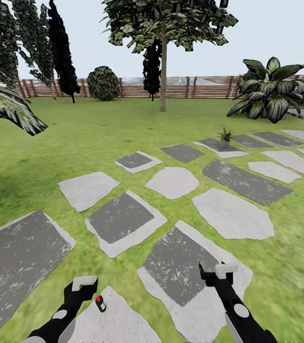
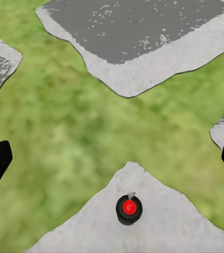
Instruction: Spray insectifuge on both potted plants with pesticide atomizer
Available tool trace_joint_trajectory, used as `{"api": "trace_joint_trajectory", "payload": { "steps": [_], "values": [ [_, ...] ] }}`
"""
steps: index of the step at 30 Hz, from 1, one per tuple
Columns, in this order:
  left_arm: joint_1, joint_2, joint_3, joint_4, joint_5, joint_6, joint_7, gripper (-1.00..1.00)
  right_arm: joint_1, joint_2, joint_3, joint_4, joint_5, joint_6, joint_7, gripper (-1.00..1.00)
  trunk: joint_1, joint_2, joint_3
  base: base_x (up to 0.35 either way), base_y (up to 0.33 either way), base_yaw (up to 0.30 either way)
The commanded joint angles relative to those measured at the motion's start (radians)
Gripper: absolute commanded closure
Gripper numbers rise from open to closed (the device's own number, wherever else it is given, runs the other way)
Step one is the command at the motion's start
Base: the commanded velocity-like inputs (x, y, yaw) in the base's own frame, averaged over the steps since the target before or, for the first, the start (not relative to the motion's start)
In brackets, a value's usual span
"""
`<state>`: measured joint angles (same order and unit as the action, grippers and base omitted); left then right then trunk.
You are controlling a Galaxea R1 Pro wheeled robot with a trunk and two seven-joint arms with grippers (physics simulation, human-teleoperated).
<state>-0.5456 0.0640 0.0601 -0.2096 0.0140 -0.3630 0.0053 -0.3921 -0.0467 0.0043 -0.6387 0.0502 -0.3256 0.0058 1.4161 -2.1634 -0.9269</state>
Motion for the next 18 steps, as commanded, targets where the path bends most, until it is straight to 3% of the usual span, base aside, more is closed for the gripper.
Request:
{"api": "trace_joint_trajectory", "payload": {
  "steps": [1,18],
  "values": [
    [-0.001,0.000,0.003,0.001,0.001,-0.003,-0.001,-1.00,-0.001,-0.001,0.000,0.001,0.005,-0.003,0.000,-1.00,0.004,-0.008,-0.006,0.000,0.000,0.000],
    [0.001,0.000,0.002,0.001,0.001,-0.004,-0.001,-1.00,-0.001,-0.001,0.001,-0.002,0.005,-0.006,0.000,-1.00,0.069,-0.127,-0.070,0.000,0.000,0.000]
  ]
}}
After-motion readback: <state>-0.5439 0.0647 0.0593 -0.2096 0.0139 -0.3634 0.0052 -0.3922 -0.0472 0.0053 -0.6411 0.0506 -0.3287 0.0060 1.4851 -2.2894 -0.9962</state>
